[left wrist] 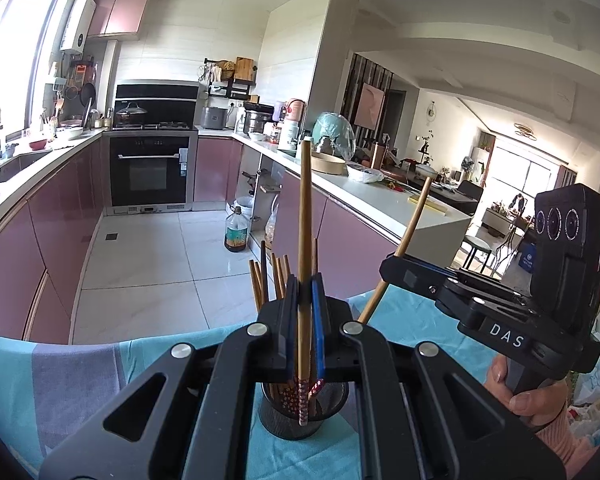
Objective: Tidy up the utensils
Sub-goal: 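Lower the left tool's chopstick into the mesh cup while the right tool lowers its own, then open the left tool to release its chopstick while the right tool releases its own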
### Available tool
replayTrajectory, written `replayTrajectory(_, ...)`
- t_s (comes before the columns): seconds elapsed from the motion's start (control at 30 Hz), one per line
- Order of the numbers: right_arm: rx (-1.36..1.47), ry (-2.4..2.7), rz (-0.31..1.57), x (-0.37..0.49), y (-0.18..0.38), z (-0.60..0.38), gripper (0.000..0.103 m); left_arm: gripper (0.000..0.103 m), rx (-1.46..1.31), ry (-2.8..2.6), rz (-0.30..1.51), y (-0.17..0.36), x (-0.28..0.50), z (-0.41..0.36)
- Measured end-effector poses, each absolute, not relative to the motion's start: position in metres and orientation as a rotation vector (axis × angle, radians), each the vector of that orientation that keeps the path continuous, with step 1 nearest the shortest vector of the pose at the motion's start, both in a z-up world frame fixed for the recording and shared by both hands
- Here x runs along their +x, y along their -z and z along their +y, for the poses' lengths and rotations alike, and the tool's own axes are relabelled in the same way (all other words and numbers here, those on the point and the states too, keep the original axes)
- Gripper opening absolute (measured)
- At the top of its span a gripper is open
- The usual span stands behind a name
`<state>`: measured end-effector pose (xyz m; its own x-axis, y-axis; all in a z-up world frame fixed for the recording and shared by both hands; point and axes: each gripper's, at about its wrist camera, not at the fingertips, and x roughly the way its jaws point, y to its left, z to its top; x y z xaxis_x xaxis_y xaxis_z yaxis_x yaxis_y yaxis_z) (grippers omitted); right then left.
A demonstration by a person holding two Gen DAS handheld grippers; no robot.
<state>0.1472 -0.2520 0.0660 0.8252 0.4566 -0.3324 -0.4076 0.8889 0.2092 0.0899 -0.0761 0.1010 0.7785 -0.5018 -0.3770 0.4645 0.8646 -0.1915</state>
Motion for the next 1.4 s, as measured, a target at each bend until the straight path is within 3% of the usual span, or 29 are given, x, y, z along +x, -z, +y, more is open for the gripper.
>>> replayTrajectory(1.4, 0.053, -0.439, 0.588, 0.187, -0.017, -0.225, 0.006, 0.008, -0.037, 0.506, 0.645, -0.052, 0.146, -0.072)
